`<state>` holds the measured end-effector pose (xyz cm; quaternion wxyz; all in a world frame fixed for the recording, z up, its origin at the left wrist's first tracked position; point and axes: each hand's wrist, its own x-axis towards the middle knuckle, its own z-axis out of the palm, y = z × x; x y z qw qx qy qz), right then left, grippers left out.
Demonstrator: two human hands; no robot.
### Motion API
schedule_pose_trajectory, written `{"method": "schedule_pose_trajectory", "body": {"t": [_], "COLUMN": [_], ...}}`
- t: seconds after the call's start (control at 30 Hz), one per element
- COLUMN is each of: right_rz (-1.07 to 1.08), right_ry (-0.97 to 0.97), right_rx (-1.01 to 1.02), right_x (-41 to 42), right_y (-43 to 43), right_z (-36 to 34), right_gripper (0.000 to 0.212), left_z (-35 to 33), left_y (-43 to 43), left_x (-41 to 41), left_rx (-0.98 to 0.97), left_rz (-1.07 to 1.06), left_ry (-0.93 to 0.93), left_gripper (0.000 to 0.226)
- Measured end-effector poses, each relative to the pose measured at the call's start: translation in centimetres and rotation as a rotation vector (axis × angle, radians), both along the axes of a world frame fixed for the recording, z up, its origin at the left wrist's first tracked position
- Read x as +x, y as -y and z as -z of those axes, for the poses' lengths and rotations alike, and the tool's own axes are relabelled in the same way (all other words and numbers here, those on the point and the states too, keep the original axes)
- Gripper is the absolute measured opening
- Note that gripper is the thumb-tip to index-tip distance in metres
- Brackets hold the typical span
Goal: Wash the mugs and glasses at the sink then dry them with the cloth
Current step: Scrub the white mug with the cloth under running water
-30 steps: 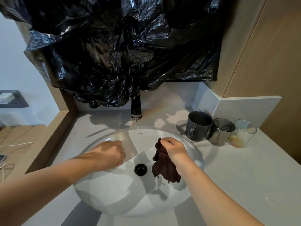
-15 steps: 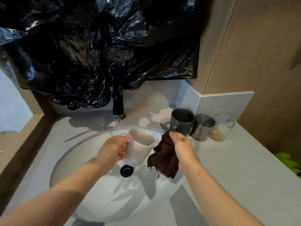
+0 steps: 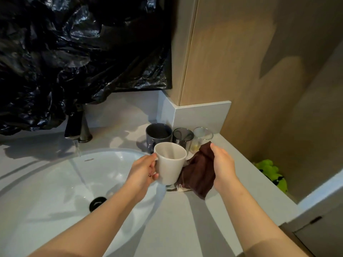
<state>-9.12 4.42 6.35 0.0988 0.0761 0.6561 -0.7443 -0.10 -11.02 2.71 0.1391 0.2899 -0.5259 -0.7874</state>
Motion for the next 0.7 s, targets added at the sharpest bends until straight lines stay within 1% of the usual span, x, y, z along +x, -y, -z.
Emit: {"method": "schedule_pose_trajectory", "body": {"t": [0.23, 0.4, 0.5, 0.7], "right_rz": [0.015, 0.010, -0.011, -0.032], "right_ry": [-0.073, -0.051, -0.041, -0.075], "right_rx": [0.113, 0.150, 0.170, 0.177], "right_x": [-2.0, -2.8, -3.1, -4.2], "right_y": [-2.7, -3.1, -3.0, -2.6], "right_z": [1.0, 2.1, 2.6, 2.8], "right_gripper": [0.021, 0.021, 0.022, 0.019], "left_z": [1.6, 2.5, 2.4, 1.4], "left_y": [-2.0, -2.0, -2.0, -2.1], "left_x": [-1.6, -2.2, -2.4, -2.2], "left_rx": [-0.022, -0.148, -0.264, -0.630], "left_rz": [-0.057, -0.050, 0.022, 0.232], "left_ry": [-0.002, 0.071, 0.131, 0.220], "left_gripper": [0.037, 0.040, 0.038, 0.035]}}
